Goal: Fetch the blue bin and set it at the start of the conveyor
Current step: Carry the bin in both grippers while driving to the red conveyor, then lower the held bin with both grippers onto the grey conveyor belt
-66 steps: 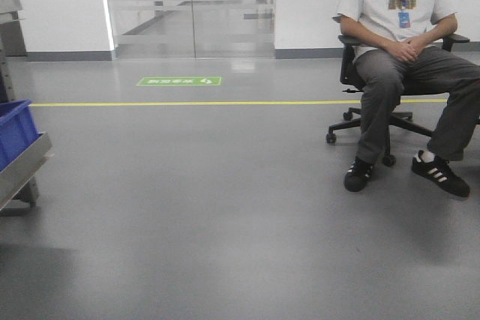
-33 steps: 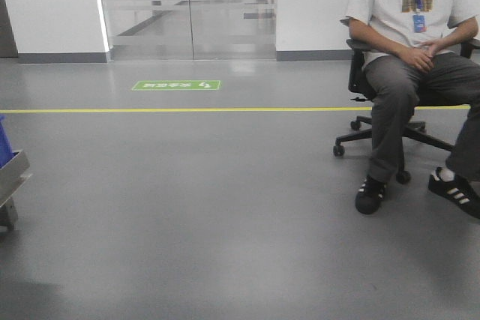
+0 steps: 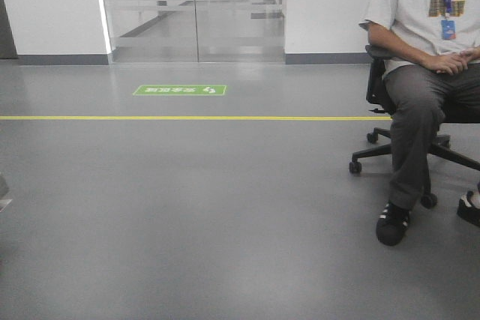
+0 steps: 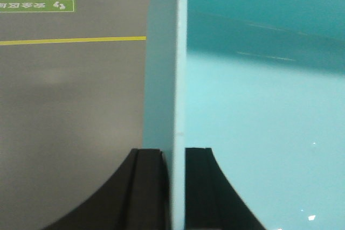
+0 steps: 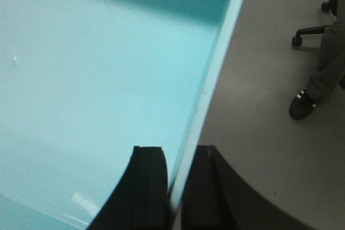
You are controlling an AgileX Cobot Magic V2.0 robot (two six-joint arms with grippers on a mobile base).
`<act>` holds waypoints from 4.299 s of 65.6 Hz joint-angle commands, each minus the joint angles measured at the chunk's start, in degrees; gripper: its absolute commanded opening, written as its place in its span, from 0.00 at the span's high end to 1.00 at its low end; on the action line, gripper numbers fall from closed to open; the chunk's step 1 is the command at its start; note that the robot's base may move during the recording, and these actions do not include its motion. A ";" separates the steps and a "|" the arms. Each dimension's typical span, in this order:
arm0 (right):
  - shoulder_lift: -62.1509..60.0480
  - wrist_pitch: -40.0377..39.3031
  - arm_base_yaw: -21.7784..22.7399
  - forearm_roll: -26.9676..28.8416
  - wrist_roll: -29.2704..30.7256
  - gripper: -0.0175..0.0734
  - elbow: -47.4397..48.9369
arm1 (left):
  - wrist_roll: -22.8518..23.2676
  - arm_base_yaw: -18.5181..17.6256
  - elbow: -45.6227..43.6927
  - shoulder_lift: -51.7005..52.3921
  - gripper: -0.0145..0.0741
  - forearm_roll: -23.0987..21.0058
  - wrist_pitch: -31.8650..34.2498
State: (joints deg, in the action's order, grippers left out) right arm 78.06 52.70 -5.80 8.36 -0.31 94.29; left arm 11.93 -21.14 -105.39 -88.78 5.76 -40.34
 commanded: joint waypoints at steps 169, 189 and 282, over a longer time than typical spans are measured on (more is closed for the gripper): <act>-0.35 -0.89 0.41 -2.17 1.77 0.97 0.59 | 0.66 0.47 -0.61 0.96 0.96 1.04 4.22; -0.35 -0.89 0.41 -2.17 1.77 0.97 0.59 | 0.66 0.47 -0.61 0.96 0.96 1.04 4.22; -0.35 -0.89 0.41 -2.17 1.77 0.97 0.59 | 0.66 0.47 -0.61 0.96 0.96 1.04 4.22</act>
State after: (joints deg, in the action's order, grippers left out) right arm 78.06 52.57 -5.80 8.59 -0.31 94.29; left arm 11.93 -21.14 -105.39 -88.78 6.78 -40.34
